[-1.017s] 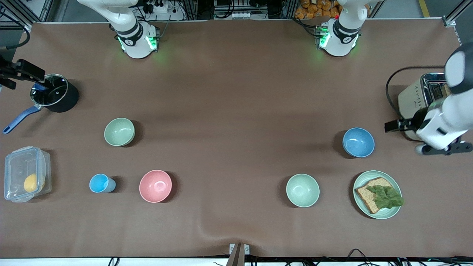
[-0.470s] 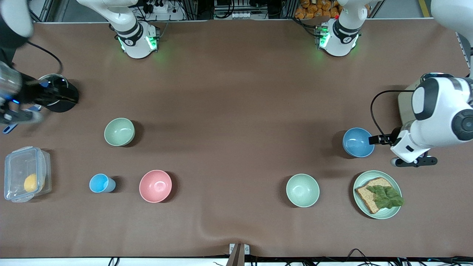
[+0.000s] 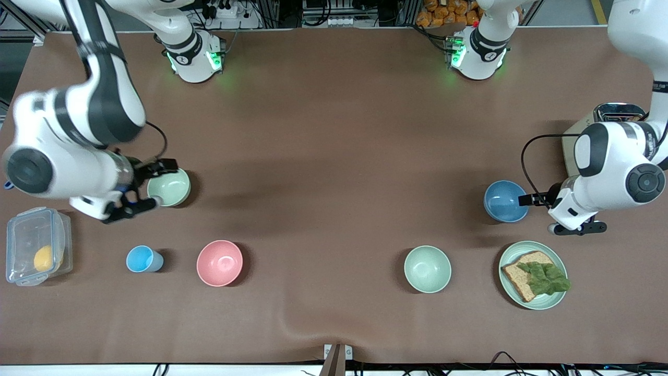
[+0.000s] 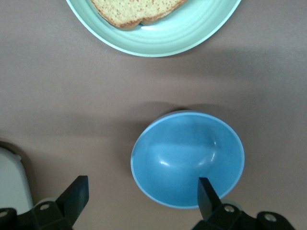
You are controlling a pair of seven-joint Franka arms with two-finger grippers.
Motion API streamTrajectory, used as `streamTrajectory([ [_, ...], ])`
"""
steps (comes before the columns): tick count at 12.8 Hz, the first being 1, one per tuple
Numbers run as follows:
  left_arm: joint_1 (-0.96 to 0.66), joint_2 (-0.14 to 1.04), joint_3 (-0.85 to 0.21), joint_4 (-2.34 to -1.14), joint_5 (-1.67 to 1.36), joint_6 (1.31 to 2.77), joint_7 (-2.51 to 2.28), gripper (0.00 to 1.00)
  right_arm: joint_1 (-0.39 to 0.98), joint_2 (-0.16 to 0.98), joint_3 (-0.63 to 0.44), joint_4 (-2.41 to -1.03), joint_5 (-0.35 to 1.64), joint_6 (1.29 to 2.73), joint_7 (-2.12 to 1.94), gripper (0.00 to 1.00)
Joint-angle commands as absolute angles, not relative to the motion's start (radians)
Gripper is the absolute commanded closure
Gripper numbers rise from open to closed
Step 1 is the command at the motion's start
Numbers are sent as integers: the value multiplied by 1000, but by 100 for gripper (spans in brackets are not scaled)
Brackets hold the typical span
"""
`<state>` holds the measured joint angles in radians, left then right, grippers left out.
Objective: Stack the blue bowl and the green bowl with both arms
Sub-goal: 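Grasp the green bowl with the right gripper while the left gripper grasps the blue bowl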
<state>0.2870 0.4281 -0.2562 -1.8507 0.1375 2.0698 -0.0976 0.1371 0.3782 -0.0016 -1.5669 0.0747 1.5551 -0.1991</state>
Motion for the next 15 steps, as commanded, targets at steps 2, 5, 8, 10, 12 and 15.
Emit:
streamTrajectory([
  [2, 299, 475, -262, -1853, 182, 2129, -81, 0, 115, 513, -9, -1555, 97, 1588, -222, 0],
  [5, 314, 494, -262, -1848, 189, 2143, -83, 0, 120, 570, -11, -1560, 94, 1592, -225, 0],
  [8, 318, 512, -262, -1847, 189, 2152, -83, 0, 97, 623, -11, -1563, 94, 1606, -232, 0],
  [10, 319, 521, -262, -1847, 189, 2154, -83, 0, 75, 650, -9, -1584, 97, 1638, -233, 0],
  [12, 319, 541, -262, -1845, 189, 2167, -83, 0, 61, 641, -9, -1655, 98, 1664, -233, 0],
  [15, 318, 546, -262, -1845, 189, 2171, -83, 16, 55, 643, -9, -1684, 100, 1701, -235, 0],
])
